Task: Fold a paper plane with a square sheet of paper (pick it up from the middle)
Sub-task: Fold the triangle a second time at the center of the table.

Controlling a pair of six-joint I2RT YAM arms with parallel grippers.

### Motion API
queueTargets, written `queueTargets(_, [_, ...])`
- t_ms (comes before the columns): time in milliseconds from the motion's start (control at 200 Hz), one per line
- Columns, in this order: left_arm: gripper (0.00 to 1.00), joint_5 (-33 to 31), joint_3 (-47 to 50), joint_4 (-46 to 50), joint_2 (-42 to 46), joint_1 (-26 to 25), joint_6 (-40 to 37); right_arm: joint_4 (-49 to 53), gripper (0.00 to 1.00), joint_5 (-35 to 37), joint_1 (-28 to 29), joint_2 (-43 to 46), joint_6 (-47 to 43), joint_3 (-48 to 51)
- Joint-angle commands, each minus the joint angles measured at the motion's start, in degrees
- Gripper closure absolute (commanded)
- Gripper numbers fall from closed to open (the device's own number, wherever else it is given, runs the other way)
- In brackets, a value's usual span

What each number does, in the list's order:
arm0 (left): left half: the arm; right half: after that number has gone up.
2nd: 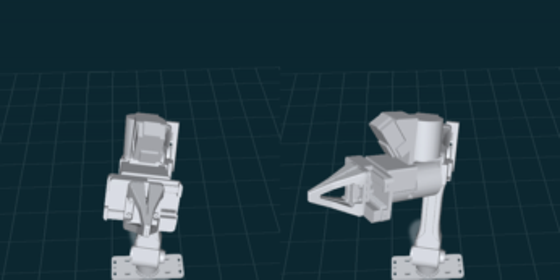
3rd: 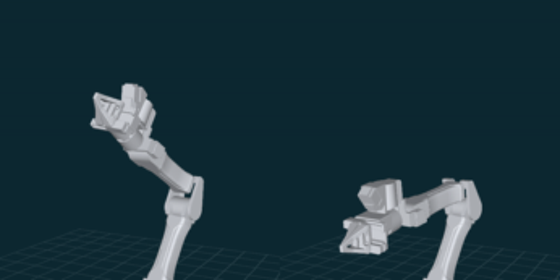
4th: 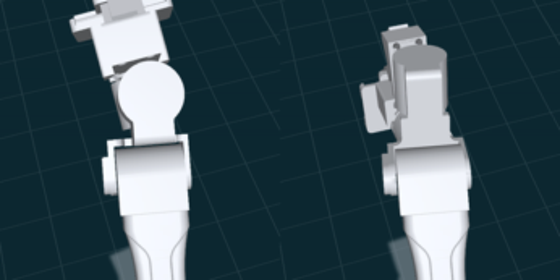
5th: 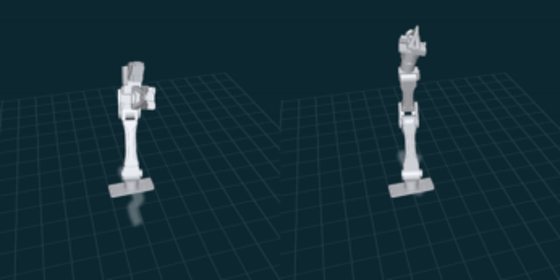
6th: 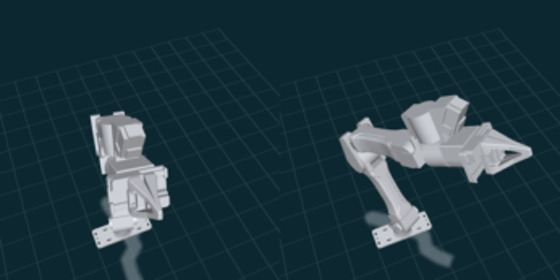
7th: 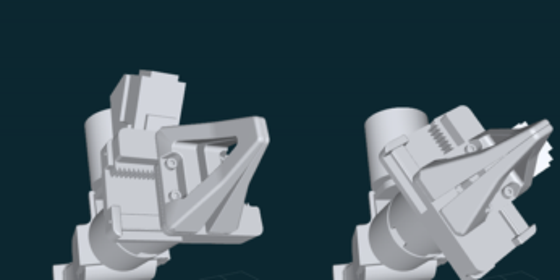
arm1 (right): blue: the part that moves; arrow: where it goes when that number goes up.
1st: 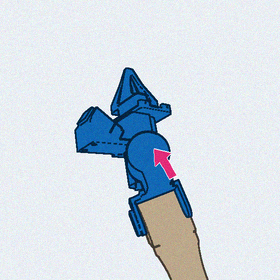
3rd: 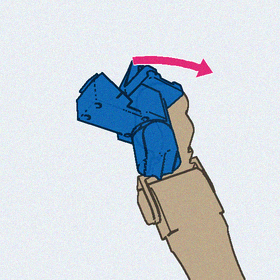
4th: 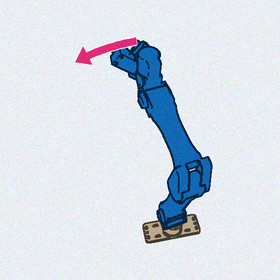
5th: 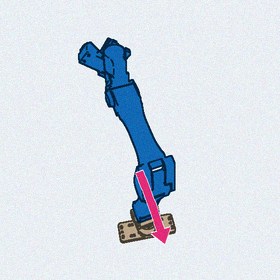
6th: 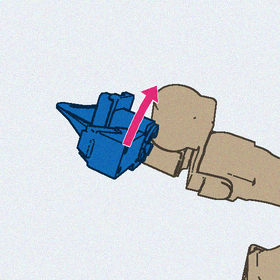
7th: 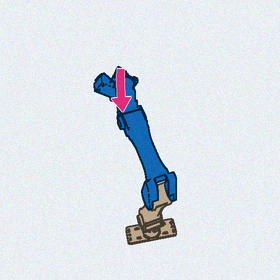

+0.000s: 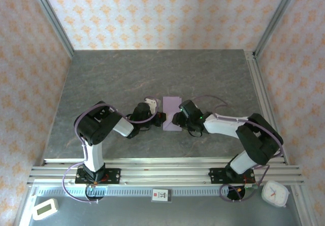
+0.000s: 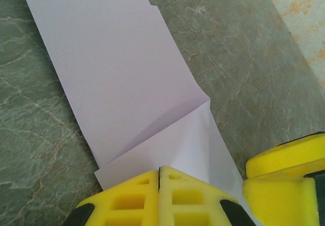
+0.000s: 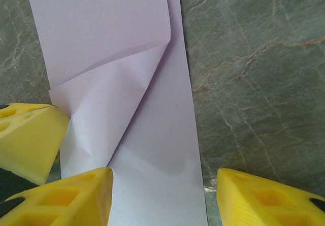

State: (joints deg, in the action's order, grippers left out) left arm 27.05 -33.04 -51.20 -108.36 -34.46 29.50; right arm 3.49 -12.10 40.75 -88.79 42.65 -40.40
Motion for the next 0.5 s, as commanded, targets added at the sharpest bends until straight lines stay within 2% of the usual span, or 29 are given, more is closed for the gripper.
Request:
queueTargets(0, [1.00, 0.5, 0.8, 3.6, -3.3, 0.2, 0.1, -3.5, 0.47, -3.5, 1.8, -3.9, 0.4, -3.2])
queueTargets(495, [1.00, 0.8, 0.3, 3.3, -3.7, 0.3, 0.4, -4.4, 0.52, -3.8, 1.8, -5.2, -0.3, -7.3])
